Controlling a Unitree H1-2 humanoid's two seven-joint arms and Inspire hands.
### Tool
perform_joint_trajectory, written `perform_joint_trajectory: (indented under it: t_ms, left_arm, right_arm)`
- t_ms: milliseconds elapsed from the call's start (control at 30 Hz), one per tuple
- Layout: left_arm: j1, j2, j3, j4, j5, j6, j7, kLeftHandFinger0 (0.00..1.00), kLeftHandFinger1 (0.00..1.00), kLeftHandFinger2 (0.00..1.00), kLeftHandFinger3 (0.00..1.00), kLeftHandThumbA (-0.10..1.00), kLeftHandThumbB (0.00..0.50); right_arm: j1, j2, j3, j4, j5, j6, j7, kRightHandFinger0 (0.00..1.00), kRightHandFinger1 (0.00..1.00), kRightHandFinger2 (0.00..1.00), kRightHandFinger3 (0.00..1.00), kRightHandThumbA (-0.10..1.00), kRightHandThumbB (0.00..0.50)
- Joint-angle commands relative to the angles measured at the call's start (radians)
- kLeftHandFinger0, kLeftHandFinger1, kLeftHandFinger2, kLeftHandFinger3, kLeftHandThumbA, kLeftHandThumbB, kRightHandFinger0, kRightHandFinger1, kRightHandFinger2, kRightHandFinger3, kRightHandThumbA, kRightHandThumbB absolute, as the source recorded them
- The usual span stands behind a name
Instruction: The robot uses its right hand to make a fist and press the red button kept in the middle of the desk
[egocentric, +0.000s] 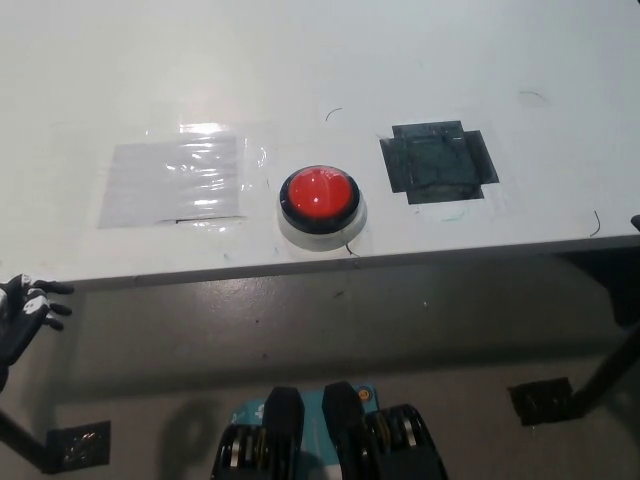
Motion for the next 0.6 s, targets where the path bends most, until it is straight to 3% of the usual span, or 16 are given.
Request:
perform_joint_trajectory:
  t_ms: [0,133,233,300,400,433,567]
  left_arm:
    - [-0.009,0.009,0.011,0.005,-0.018,-0.060,0.006,0.42,0.45,0.53,0.59,0.49,0.000]
    - [-0.009,0.003,0.013,-0.003,-0.020,-0.052,0.009,0.45,0.48,0.56,0.62,0.47,0.000]
    - [-0.009,0.005,0.012,-0.005,-0.017,-0.050,0.010,0.41,0.44,0.52,0.58,0.48,0.000]
    - [-0.006,0.006,0.012,-0.010,-0.016,-0.037,0.010,0.47,0.50,0.57,0.62,0.50,0.000]
    - [-0.008,0.010,0.008,-0.002,-0.009,-0.054,0.009,0.42,0.45,0.54,0.59,0.50,0.000]
    - [-0.006,0.008,0.008,-0.014,-0.003,-0.034,0.015,0.47,0.50,0.59,0.63,0.50,0.000]
    - [0.000,0.007,0.007,-0.011,-0.003,-0.045,0.014,0.46,0.49,0.58,0.63,0.51,0.000]
  right_arm:
    - [-0.035,-0.030,-0.004,-0.011,0.020,-0.006,-0.007,0.32,0.36,0.38,0.47,0.88,0.094]
    - [-0.042,-0.033,-0.001,-0.009,0.017,-0.006,-0.006,0.31,0.35,0.38,0.46,0.87,0.106]
    - [-0.042,-0.032,-0.002,-0.006,0.020,-0.006,-0.008,0.32,0.35,0.37,0.46,0.86,0.101]
    - [-0.042,-0.036,0.002,-0.005,0.012,-0.006,-0.003,0.32,0.34,0.36,0.45,0.86,0.103]
    - [-0.042,-0.038,0.004,-0.002,0.025,-0.006,-0.012,0.31,0.33,0.35,0.44,0.86,0.110]
    - [-0.042,-0.040,0.007,-0.006,0.030,-0.006,-0.018,0.31,0.32,0.34,0.44,0.85,0.107]
    - [-0.042,-0.040,0.005,-0.002,0.024,-0.006,-0.005,0.30,0.32,0.35,0.45,0.85,0.095]
